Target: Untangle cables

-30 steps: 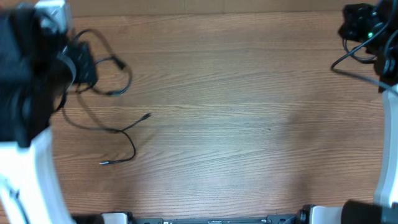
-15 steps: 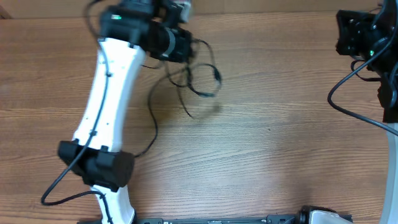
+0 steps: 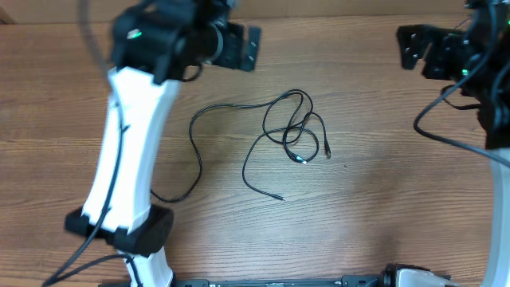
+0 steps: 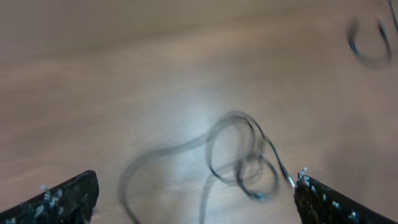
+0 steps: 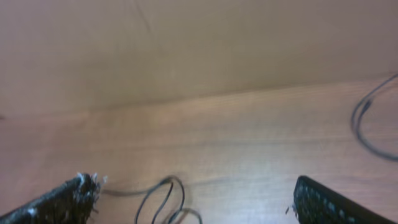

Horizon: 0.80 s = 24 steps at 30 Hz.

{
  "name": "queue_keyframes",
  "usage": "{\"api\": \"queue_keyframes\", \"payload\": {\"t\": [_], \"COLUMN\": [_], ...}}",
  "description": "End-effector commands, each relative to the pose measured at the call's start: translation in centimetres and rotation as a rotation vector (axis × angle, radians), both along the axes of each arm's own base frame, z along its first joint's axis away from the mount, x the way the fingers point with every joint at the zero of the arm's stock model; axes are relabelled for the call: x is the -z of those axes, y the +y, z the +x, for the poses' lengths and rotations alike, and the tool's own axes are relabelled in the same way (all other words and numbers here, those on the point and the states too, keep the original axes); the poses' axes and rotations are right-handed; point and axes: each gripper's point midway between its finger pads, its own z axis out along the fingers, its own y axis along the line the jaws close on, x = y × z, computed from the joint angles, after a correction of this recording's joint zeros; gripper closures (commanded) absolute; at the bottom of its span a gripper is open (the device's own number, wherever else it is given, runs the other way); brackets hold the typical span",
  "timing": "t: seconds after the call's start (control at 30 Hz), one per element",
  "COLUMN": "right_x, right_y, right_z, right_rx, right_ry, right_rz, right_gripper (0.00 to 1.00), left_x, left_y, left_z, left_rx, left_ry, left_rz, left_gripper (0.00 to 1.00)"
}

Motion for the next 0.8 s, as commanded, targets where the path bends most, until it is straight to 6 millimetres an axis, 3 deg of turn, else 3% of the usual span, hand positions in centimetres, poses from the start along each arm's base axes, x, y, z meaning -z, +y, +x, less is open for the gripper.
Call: {"api": "queue_keyframes", "payload": {"t": [0.0, 0.17, 0.27, 0.33, 0.4, 0.53, 0.77], "right_x": [5.1, 11.1, 14.6, 17.2, 19.6, 24.0, 28.9], "right_y": [3.6, 9.7, 12.3, 14.1, 15.7, 18.1, 20.4], "right_z": [1.3, 2.5, 3.3, 3.7, 3.9, 3.9, 3.5], "right_rx": [-0.095, -0.211, -0.237, -0.270, -0.301, -0.342, -0.385], "right_ry": [0.160, 0.316, 0.390, 0.440, 0.485, 0.563, 0.646], "right_rz": [0.015, 0.015, -0.014, -0.032, -0.046, -0.078, -0.107], "right_gripper": [0.00, 0.11, 0.14, 0.24, 0.24, 0.23, 0.37], "left_x": [-8.5, -10.5, -10.1, -9.5, -8.8, -8.0, -7.2], "left_y": [5.5, 7.5, 8.5, 8.9, 9.0, 9.4, 10.8], "left_z": [-2.7, -4.7, -5.2, -5.4, -5.6, -6.0, -6.7], "left_rx": [-0.211, -0.266, -0.299, -0.310, -0.309, -0.313, -0.353], "left_ry": [-0.247, -0.300, -0.286, -0.264, -0.236, -0.202, -0.168], "left_rz": [0.026, 0.048, 0.089, 0.116, 0.134, 0.162, 0.234], "left_gripper": [0.00, 0.00, 0.00, 0.00, 0.00, 0.00, 0.00]}}
